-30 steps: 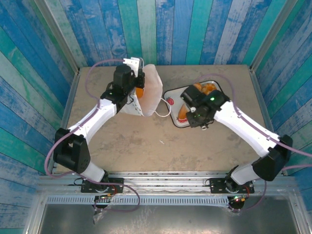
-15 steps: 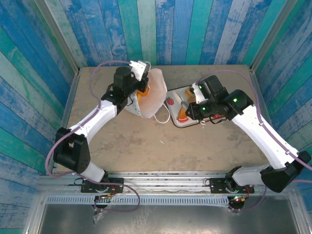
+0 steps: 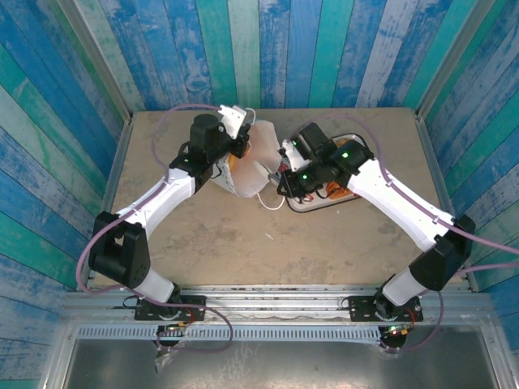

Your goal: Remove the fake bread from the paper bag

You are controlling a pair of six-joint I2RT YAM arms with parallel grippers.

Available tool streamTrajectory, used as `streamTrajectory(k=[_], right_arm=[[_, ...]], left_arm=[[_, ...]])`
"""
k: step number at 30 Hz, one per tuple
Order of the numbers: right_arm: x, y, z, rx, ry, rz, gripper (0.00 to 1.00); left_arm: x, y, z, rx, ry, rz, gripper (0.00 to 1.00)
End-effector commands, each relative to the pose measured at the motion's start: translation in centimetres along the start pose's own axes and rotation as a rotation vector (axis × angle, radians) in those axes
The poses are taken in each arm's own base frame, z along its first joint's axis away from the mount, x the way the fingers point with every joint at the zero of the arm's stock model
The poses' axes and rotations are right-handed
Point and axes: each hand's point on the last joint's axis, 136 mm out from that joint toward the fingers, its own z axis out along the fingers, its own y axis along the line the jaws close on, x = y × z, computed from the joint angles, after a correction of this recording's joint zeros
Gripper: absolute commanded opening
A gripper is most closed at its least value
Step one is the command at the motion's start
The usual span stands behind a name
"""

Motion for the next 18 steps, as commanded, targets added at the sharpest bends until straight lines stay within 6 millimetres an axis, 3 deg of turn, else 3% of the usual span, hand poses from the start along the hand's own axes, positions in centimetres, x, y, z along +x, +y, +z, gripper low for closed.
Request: streamTrajectory(k=[1,9,18], right_arm=[[-2.7,-0.3,0.8,0.07,-0.07,-0.029,0.26],[-4.9,-0.6,3.8,0.163,-0.115,-0.018,0.31],[-3.6,0.4,7.7,0.054,-0.049,0.078,0.33]], left_arm=[[-2.3,-0.7,-1.7,0.028,-0.065,0.016,0.0],[-2.3,-1.5,-2.3,0.064,-0.079,0.031,0.0],[-1.9,-2.8,-3.2,0.13,-0.08,0.084,0.0]])
